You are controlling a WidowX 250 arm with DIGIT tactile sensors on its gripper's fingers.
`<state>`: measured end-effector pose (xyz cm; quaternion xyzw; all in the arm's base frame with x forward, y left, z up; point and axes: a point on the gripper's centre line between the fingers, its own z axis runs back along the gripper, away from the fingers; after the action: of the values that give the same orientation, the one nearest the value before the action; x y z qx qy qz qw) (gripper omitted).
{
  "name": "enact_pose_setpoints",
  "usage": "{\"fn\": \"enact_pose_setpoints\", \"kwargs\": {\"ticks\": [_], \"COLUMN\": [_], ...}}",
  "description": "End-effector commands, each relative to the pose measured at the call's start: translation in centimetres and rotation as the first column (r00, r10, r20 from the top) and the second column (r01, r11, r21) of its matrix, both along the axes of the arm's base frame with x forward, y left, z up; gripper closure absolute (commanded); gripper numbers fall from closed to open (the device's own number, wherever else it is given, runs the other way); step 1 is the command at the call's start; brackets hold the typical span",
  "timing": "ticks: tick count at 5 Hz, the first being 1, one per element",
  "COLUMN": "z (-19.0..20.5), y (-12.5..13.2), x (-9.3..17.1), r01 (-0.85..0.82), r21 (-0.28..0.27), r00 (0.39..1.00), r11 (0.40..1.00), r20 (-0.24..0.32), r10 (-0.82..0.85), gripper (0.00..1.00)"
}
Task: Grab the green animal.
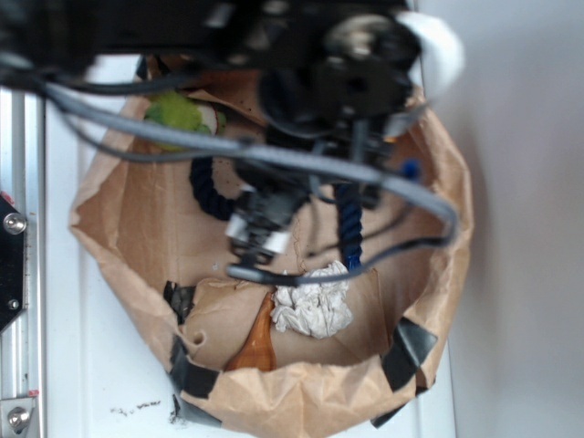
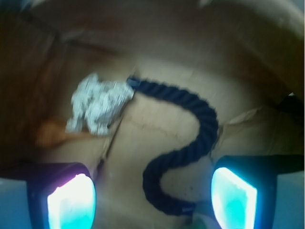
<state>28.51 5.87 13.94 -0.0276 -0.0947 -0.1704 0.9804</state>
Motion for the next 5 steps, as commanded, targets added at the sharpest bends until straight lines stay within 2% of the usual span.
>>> {"fn": "enact_pose_setpoints", "kwargs": {"ticks": [1,3,5], "z": [0.0,-1.5,-2.0], "y": [1.7,3.1,3.9], "x": [-0.8,-0.3,-0.9], "r01": [0.03,0.008,0.005], "r21": [0.085,0.146,0.205], "r00": [0.996,0.999,0.997], "r11": [0.996,0.989,0.979], "r20": [0.078,0.039,-0.076], "r10": [-0.037,-0.014,0.011], "gripper": [0.0,0.0,0.0]}}
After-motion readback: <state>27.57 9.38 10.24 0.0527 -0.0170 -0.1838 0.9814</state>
